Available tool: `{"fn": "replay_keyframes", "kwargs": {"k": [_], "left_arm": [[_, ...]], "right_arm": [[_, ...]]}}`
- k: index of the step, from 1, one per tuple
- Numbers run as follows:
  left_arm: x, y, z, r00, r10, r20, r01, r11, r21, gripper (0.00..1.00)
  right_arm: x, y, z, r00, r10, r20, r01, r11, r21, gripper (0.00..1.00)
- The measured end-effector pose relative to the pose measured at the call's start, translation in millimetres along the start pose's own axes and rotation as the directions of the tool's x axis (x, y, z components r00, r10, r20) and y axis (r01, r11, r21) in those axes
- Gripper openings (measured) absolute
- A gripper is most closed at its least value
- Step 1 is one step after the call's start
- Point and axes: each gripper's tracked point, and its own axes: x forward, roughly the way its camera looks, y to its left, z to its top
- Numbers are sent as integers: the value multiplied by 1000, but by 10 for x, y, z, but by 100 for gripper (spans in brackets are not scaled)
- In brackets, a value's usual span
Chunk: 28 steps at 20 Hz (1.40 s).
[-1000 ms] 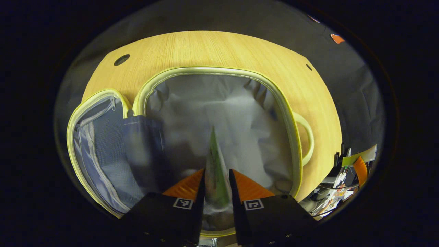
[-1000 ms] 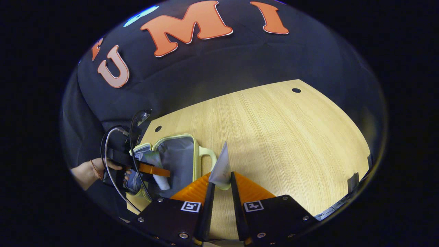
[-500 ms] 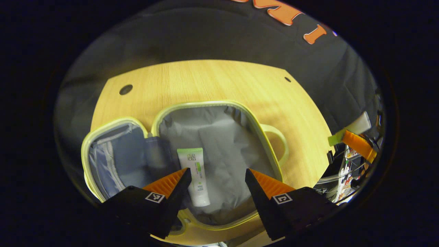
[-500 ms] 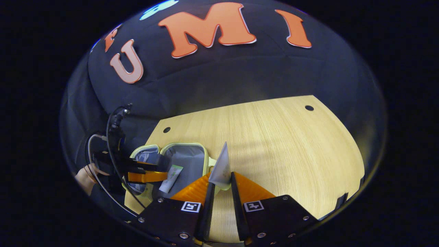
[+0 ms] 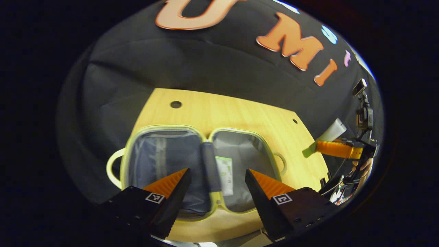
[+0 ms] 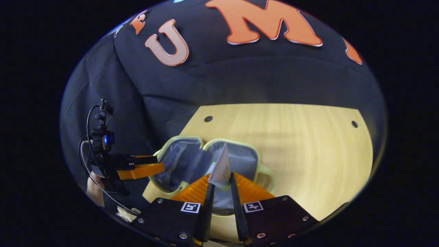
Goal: First open the suitcase, pack the skin care products into it, and then close the suitcase.
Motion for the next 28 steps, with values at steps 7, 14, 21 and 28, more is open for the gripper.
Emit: {"fn": "replay_keyframes", "kwargs": {"k": [7, 14, 21, 28], "left_arm": [[-394, 670, 15, 984, 160, 73, -147, 976, -162, 98], [-599, 1032, -277, 976, 207, 62, -184, 947, -262, 98], [-670, 1237, -339, 970, 234, 65, -205, 932, -299, 98], [-614, 1681, -305, 959, 255, 121, -178, 879, -442, 98]], "right_arm": [[733, -76, -650, 964, -3, -268, 3, 1000, -1, 31], [1095, -210, -1089, 914, -58, -403, 65, 998, 4, 32], [1056, -194, -970, 933, -62, -355, 74, 997, 19, 67], [869, -91, -671, 975, -31, -221, 34, 999, 7, 96]]}}
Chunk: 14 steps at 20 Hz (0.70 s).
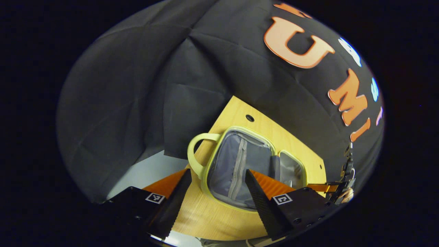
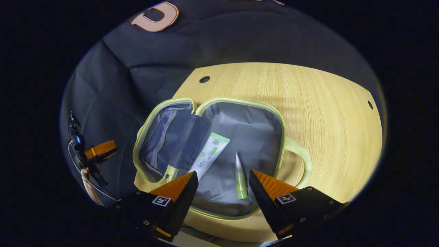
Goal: First open the suitcase, pack the skin care products into it, and then close the suitcase.
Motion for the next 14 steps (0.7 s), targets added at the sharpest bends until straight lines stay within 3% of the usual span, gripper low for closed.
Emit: {"fn": "replay_keyframes", "kwargs": {"k": [6, 11, 14], "left_arm": [[452, 555, 253, 998, 3, 58, 7, 986, -169, 98], [979, 634, 163, 991, -131, 32, 134, 952, -276, 98], [1251, 652, 69, 985, -173, 11, 165, 917, -364, 98]], "right_arm": [[-209, 33, 108, 999, 13, 44, -14, 1000, 27, 96], [-347, -9, 201, 997, 8, 76, -13, 998, 61, 95], [-385, -72, 196, 997, -9, 75, 3, 997, 75, 95]]}}
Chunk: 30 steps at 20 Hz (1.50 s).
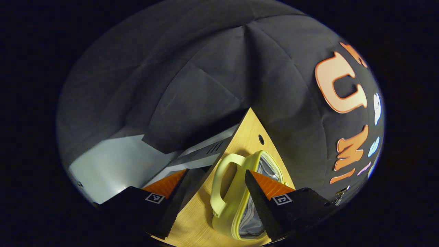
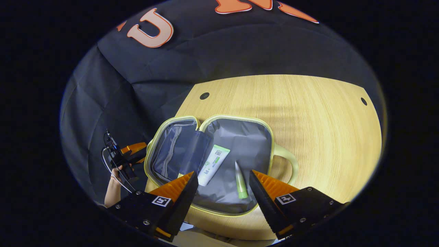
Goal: First open the suitcase, pack the skin care products into it, and then close the suitcase.
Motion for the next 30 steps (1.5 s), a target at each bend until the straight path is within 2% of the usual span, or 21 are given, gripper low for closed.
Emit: {"fn": "replay_keyframes", "kwargs": {"k": [4, 5, 6, 8, 10, 11, 15, 21, 26, 30], "left_arm": [[218, -88, 2, 996, -81, 24, 83, 992, -95, 92], [263, -128, -26, 995, -102, 18, 103, 987, -122, 75], [231, -54, -50, 998, -55, 14, 57, 987, -148, 81], [323, 26, -83, 1000, 7, -2, -7, 990, -140, 17], [300, -117, -49, 1000, 12, 5, -11, 993, -115, 17], [311, -153, -25, 999, 41, 9, -40, 997, -70, 8], [-59, -694, 178, 993, 92, 68, -99, 989, 111, 8], [-553, -2013, 205, 993, 32, 114, -67, 945, 319, 7], [-688, -2961, -187, 990, 22, 139, -90, 857, 507, 7], [-691, -3684, -785, 991, 3, 135, -87, 777, 623, 7]], "right_arm": [[-30, -108, -29, 1000, -27, 0, 27, 1000, 12, 96], [-54, -129, -32, 1000, -28, 1, 28, 999, 18, 96], [-72, -152, -28, 1000, -30, 5, 30, 999, 26, 96], [-88, -192, -13, 999, -31, 16, 30, 999, 39, 96], [-117, -218, -9, 999, -32, 30, 31, 999, 40, 96], [-143, -236, 10, 999, -31, 42, 30, 999, 39, 96], [-330, -334, 175, 992, -33, 122, 28, 999, 42, 95], [-758, -733, 371, 967, -71, 244, 69, 997, 16, 96], [-1327, -1250, 571, 923, -124, 365, 129, 992, 10, 96], [-1777, -1686, 637, 879, -162, 449, 184, 983, -6, 95]]}}
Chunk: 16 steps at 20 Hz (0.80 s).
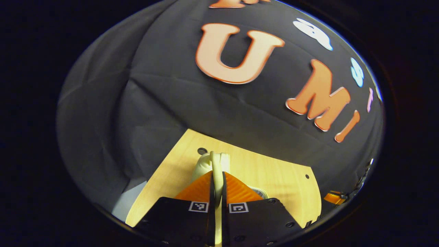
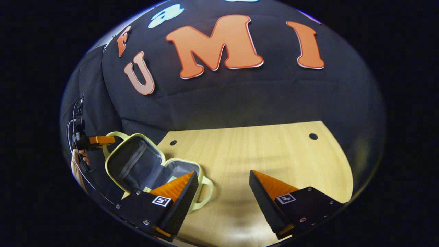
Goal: First open the suitcase, pack the skin care products into it, and then close the suitcase.
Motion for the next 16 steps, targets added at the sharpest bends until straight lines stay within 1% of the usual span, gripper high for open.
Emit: {"fn": "replay_keyframes", "kwargs": {"k": [2, 3, 4, 5, 6, 8, 11, 13, 16], "left_arm": [[56, -473, -92, 1000, -23, -1, 23, 999, 48, 7], [98, -684, -145, 999, -33, -6, 33, 997, 69, 10], [110, -934, -257, 999, -40, -17, 42, 995, 96, 7], [81, -1074, -342, 999, -45, -25, 47, 992, 113, 10], [92, -1224, -430, 998, -49, -35, 53, 990, 129, 7], [176, -1502, -599, 997, -58, -59, 67, 986, 154, 7], [272, -1797, -894, 992, -69, -105, 88, 978, 187, 7], [403, -1977, -1137, 988, -63, -141, 94, 971, 219, 7], [640, -2261, -1501, 978, -60, -200, 116, 952, 282, 7]], "right_arm": [[-188, -223, 74, 1000, -7, 25, 7, 1000, -3, 95], [-263, -339, 100, 999, -12, 36, 13, 1000, -1, 96], [-330, -474, 105, 999, -21, 44, 21, 1000, 2, 95], [-372, -569, 102, 999, -23, 45, 23, 1000, 6, 96], [-410, -660, 73, 999, -27, 47, 26, 1000, 11, 96], [-470, -831, 47, 998, -39, 52, 38, 999, 18, 95], [-616, -1127, 49, 997, -56, 56, 54, 998, 40, 95], [-693, -1290, -11, 996, -68, 53, 65, 997, 52, 95], [-729, -1475, -60, 995, -84, 44, 81, 994, 71, 95]]}}
